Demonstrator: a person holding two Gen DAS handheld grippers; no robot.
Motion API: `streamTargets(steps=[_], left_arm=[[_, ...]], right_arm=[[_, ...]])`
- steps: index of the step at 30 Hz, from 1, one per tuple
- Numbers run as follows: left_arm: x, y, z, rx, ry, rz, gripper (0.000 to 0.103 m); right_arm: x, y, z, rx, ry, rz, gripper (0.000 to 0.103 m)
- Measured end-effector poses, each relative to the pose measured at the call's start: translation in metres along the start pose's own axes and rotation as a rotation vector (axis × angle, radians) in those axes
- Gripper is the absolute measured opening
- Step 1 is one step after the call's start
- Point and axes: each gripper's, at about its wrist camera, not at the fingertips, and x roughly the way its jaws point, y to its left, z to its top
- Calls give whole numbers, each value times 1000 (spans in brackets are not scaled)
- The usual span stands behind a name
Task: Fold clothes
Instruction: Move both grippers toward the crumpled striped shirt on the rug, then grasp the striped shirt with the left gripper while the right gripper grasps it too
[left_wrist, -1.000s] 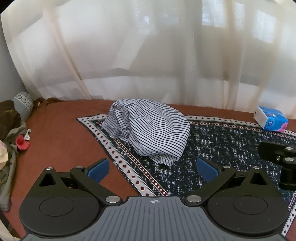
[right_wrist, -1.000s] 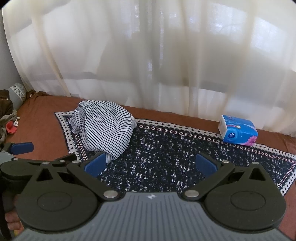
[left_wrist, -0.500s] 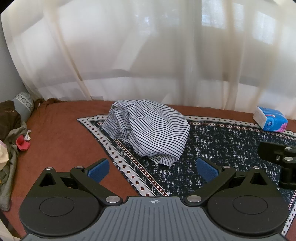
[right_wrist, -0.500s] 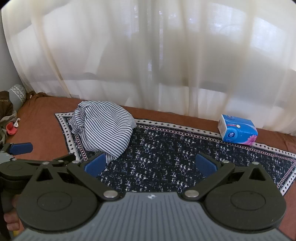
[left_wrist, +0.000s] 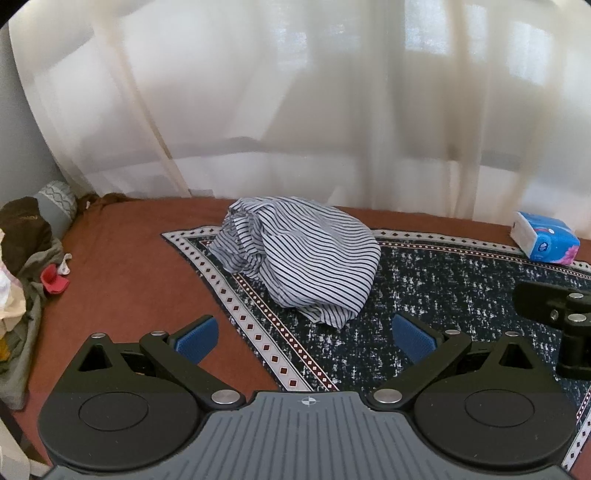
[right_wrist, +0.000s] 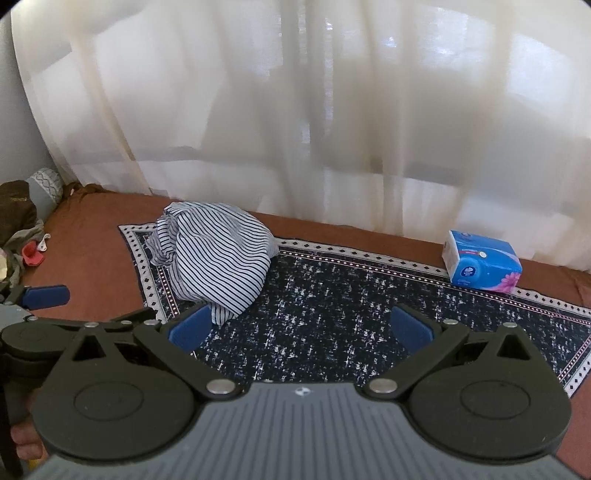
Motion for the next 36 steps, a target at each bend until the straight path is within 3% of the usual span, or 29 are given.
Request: streamTargets(steps=[9, 25, 30, 36], left_arm=[[-3, -4, -9, -45, 14, 66, 103], [11, -6, -8, -59, 47, 81, 103], [53, 14, 5, -51, 80, 25, 103], [149, 53, 35, -16, 129, -30, 101]], right_arm=[[7, -9, -1, -57, 16, 72, 103], [23, -13, 1, -83, 38, 106, 103], [48, -5, 8, -68, 49, 82, 103], [128, 15, 29, -18, 56, 81, 103]])
